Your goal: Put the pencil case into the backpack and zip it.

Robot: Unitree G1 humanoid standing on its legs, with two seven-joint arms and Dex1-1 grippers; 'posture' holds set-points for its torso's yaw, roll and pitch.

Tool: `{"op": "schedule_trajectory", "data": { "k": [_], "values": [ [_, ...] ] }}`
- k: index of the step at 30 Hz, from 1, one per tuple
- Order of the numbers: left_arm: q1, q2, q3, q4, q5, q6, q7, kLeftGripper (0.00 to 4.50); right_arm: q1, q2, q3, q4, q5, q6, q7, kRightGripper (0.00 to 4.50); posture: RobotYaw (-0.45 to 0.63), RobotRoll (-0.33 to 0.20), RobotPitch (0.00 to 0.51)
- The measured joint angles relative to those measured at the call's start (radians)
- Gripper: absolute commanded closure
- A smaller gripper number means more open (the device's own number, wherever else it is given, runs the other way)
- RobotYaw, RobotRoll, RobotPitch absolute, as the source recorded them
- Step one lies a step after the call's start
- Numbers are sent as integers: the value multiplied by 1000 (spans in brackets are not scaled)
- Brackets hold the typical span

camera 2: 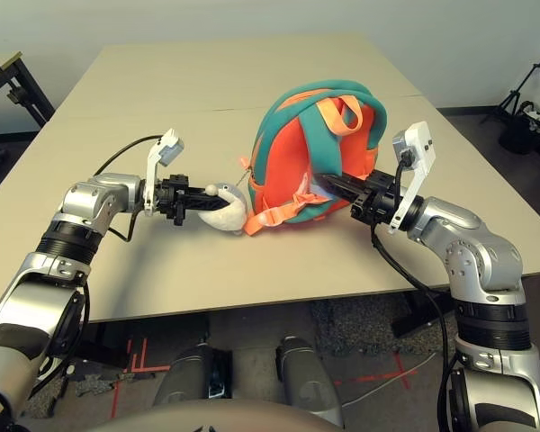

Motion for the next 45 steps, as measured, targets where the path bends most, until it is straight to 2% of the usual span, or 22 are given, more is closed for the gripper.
{"op": "schedule_trajectory", "data": {
  "k": [1, 2, 4, 8, 12, 16, 19, 23, 25, 29, 35, 40, 45],
  "values": [
    [3, 5, 5, -6, -2, 8, 4, 2698, 0, -5, 4, 0, 0, 0, 3, 4500, -187, 0, 30],
    [7, 13, 12, -17, -8, 18, 8, 2316, 0, -15, 8, 0, -2, 1, 7, 3818, -186, 0, 30],
    [11, 29, 35, -37, -22, 39, 11, 1539, -1, -35, 17, 3, -10, 3, 16, 3197, -186, 0, 31],
    [19, 71, 74, -63, -34, 59, 22, 0, -6, -66, 21, 42, -23, 3, 41, 1606, -179, 0, 33],
    [41, 108, 111, -99, -53, 92, 29, 0, -25, -133, 22, 54, -41, 1, 84, 28, -164, 0, 33],
    [68, 150, 146, -153, -83, 127, 43, 0, -13, -232, 13, 82, -54, -4, 146, 28, -155, 0, 33],
    [90, 204, 196, -198, -112, 159, 48, 0, -3, -304, -49, 119, -48, -6, 190, 28, -153, 0, 33],
    [132, 228, 285, -245, -146, 181, 106, 0, -34, -315, -155, 249, -33, -29, 183, 28, -146, 0, 34],
    [159, 220, 327, -265, -152, 179, 159, 0, -69, -278, -190, 363, -73, -98, 103, 28, -136, 0, 34],
    [199, 140, 391, -277, -149, 107, 304, 0, -127, -184, -217, 564, -157, -214, -81, 28, -124, 0, 32],
    [213, -29, 464, -203, -64, -143, 649, 0, -204, -9, -223, 767, -269, -401, -398, 28, -115, 0, 27],
    [216, -79, 517, -98, 10, -355, 865, 0, -255, 48, -262, 889, -293, -560, -533, 28, -115, 0, 28],
    [255, -98, 538, -19, 58, -477, 1005, 0, -305, 54, -261, 1017, -357, -752, -652, 28, -108, 0, 32]
  ]
}}
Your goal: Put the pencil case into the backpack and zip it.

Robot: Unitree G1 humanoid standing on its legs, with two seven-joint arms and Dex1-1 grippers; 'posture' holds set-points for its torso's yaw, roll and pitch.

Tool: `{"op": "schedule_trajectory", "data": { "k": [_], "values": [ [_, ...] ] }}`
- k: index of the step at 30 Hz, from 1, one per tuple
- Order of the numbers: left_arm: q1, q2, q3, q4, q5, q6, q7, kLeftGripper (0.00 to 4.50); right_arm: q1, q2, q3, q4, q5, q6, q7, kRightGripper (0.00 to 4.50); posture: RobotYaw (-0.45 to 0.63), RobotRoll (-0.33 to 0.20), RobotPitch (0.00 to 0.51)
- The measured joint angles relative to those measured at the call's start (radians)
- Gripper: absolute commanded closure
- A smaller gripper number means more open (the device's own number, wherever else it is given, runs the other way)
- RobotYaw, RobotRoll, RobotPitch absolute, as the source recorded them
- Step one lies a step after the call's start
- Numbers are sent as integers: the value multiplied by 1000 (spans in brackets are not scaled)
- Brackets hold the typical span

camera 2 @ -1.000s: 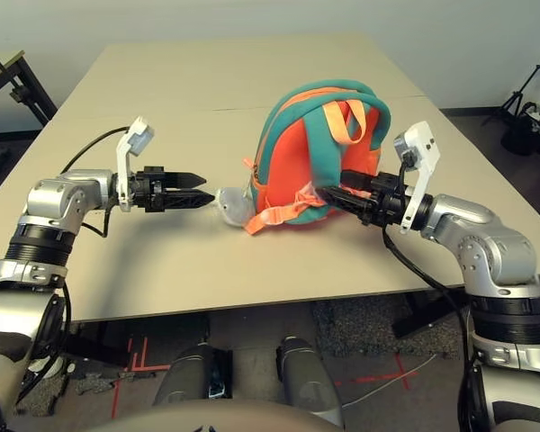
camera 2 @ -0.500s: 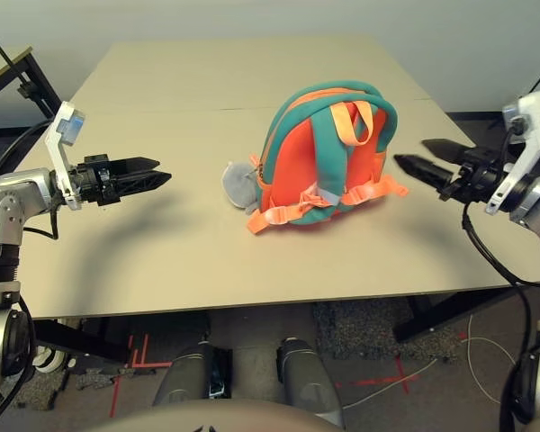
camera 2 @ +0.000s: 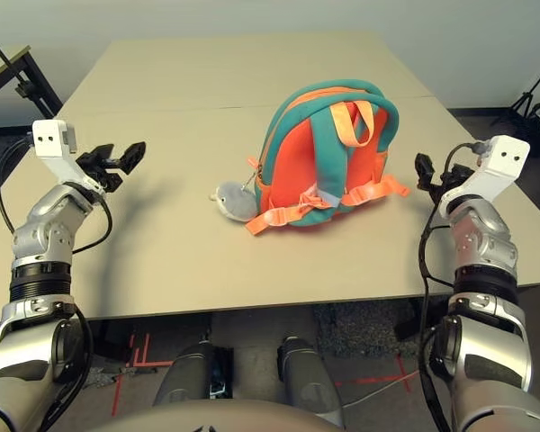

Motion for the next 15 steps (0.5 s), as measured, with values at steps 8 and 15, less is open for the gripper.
{"op": "schedule_trajectory", "data": {
  "k": [8, 15],
  "values": [
    [51, -44, -8, 36, 49, -83, 110, 0, -71, -8, 7, 222, -78, -176, -113, 28, -80, 0, 55],
    [35, -65, -15, 35, 70, -153, 169, 0, -94, -15, 9, 306, -93, -211, -103, 28, -67, 0, 85]
  ]
}}
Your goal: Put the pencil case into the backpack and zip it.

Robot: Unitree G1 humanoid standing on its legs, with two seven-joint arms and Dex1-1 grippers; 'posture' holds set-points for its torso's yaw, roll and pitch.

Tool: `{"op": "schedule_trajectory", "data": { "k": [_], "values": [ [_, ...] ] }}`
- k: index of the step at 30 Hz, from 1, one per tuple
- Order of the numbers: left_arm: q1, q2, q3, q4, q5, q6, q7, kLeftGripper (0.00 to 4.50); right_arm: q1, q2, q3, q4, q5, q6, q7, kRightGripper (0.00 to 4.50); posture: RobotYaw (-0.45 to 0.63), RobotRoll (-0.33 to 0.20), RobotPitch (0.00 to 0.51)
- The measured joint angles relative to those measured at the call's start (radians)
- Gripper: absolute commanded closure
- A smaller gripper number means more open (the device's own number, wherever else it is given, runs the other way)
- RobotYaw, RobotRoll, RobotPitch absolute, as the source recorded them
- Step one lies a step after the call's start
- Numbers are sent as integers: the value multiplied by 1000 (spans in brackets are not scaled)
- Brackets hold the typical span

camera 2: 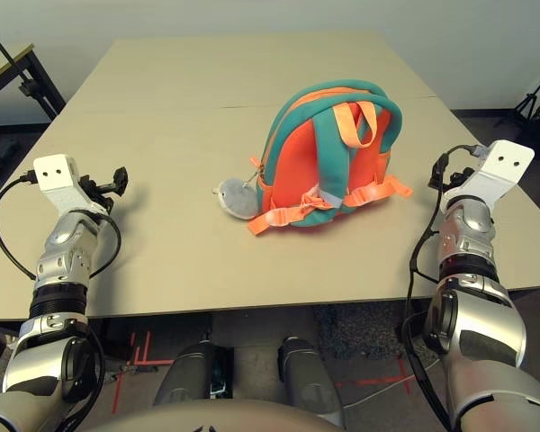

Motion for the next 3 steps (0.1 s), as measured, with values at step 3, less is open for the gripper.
{"op": "schedule_trajectory", "data": {
  "k": [3],
  "values": [
    [-7, -4, -15, 0, 4, 0, 5, 0, -12, -1, 2, 12, -7, -4, 9, 28, -59, 0, 80]
  ]
}}
